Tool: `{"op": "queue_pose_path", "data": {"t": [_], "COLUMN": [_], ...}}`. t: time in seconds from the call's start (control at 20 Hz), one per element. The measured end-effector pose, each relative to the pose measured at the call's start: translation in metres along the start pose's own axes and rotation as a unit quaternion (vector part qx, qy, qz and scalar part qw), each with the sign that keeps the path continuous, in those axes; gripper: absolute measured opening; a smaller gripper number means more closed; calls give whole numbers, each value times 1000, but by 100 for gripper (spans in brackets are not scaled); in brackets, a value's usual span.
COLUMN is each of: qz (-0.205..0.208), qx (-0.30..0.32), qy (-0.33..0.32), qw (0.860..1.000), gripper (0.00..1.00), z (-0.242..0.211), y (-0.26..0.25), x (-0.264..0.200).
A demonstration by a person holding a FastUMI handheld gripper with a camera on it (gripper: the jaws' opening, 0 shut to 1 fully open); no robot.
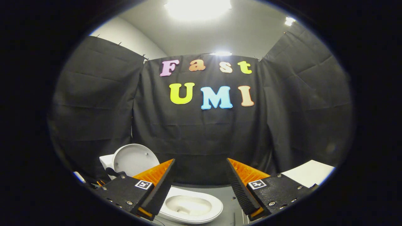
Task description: Open the toilet lid.
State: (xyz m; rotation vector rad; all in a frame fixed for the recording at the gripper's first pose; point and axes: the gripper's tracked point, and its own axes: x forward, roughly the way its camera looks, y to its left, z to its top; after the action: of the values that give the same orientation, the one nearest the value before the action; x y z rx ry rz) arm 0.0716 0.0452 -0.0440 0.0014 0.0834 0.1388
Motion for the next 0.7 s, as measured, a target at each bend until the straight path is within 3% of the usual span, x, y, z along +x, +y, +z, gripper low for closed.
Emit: {"op": "queue_pose_path", "data": {"t": [0.4, 0.7], "qz": [-6, -35], "qx": [-21, -30], "qy": [-4, 6], "qw": [1000, 999], "gripper": [95, 95], "z": [-5, -7], "y": [-32, -48], "x": [-21, -36]}}
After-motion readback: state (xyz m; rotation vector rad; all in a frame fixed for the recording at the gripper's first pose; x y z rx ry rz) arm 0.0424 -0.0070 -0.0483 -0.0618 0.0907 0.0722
